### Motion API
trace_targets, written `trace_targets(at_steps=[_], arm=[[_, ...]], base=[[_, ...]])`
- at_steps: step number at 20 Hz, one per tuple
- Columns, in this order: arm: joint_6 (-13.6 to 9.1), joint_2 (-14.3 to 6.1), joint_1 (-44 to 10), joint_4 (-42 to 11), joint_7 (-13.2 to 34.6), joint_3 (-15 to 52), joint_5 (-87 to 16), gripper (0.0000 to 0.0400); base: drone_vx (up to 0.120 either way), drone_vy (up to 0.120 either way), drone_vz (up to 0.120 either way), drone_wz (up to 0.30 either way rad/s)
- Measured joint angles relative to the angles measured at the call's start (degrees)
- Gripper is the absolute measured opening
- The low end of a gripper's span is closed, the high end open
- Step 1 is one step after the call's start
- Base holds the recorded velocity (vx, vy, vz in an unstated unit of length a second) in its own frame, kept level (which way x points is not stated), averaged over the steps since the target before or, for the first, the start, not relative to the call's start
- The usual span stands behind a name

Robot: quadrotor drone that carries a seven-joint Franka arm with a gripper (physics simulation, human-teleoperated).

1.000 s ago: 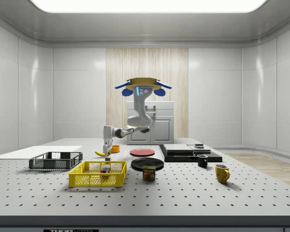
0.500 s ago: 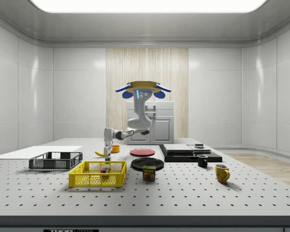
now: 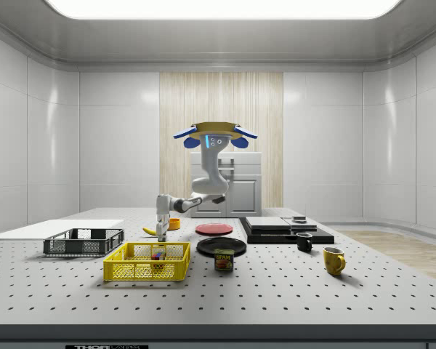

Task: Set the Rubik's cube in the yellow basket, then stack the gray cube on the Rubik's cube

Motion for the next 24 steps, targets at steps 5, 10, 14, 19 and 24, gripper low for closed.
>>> trace_targets(at_steps=[5, 10, 14, 19, 24], arm=[[0.3, 0.4, -0.4, 0.9, -0.3, -1.0, -1.0, 0.04], [0.3, 1.0, -1.0, 1.8, -0.4, -1.2, -1.4, 0.04], [0.3, 1.3, -1.2, 2.2, -0.5, -1.7, -1.8, 0.04], [0.3, 1.6, -1.2, 2.4, -0.6, -1.9, -2.1, 0.0301], [0.1, 1.8, -1.1, 2.5, -0.7, -2.0, -2.3, 0.0265]], base=[[0.0, 0.0, 0.0, 0.0], [0.0, 0.0, 0.0, 0.0], [0.0, 0.0, 0.0, 0.0], [0.0, 0.0, 0.0, 0.0], [0.0, 0.0, 0.0, 0.0]])
